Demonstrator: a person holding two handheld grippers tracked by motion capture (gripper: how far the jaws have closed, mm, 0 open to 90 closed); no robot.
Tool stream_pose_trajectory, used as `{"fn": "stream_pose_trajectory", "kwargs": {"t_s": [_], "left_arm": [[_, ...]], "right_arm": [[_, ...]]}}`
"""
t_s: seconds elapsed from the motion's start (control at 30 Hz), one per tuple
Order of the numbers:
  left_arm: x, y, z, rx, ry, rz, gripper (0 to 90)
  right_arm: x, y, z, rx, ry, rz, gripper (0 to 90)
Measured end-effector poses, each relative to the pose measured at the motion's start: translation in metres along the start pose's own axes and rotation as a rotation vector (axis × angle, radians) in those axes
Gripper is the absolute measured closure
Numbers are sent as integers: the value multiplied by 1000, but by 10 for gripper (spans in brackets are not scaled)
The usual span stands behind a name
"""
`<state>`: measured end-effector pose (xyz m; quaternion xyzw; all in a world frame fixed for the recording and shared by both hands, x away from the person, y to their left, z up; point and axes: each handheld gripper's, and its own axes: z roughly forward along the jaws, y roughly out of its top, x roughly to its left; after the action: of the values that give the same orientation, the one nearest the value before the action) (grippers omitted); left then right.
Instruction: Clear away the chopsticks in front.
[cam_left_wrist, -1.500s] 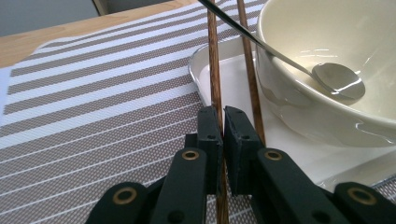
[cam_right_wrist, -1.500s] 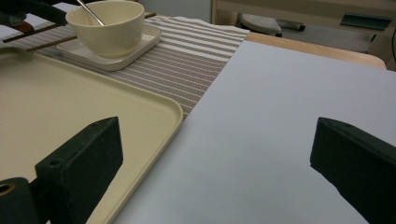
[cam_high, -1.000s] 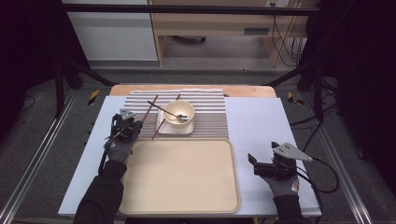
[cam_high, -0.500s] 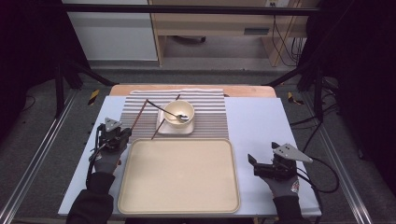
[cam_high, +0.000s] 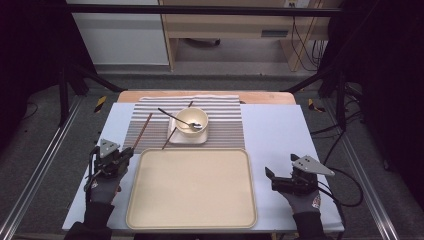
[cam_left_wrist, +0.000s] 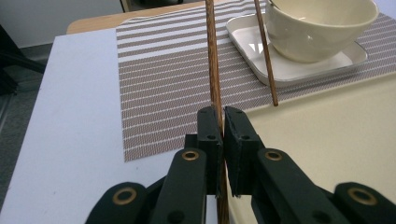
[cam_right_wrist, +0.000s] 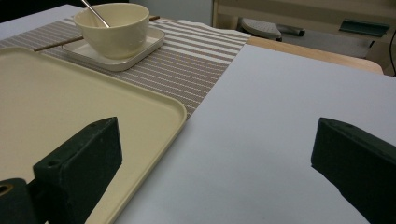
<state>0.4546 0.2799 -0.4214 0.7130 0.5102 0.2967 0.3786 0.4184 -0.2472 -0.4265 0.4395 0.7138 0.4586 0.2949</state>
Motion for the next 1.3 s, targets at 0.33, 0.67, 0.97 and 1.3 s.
{"fn": "stream_pose_trajectory", "kwargs": {"t_s": [0.33,0.67,0.97,1.3], "left_arm": [[-19,-16,-28,-12,17,-28,847],[-47,-27,-41,-4,30,-55,846],[-75,-36,-41,-2,17,-65,846],[-82,-65,-41,49,60,-84,846]], "right_arm": [[3,-2,3,13,11,-7,22],[2,-1,1,-1,6,-1,22],[1,0,-2,-8,3,3,22],[1,-1,-2,-5,3,0,22]]}}
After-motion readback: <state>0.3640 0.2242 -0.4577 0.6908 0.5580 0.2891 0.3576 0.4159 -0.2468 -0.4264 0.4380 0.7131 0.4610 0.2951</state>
